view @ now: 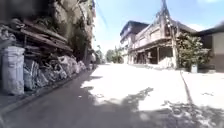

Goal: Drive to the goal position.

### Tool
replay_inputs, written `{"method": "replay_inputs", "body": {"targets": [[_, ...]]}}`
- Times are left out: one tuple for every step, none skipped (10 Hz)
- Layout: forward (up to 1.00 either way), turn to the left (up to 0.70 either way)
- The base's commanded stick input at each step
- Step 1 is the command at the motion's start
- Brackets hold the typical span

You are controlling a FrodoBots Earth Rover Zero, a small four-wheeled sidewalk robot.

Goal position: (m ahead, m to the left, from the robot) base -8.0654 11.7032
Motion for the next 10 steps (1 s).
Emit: {"method": "replay_inputs", "body": {"targets": [[1.00,0.02],[1.00,0.02],[1.00,0.02],[1.00,0.02],[1.00,0.00],[1.00,0.00],[1.00,0.02],[1.00,0.06],[1.00,0.14],[1.00,0.12]]}}
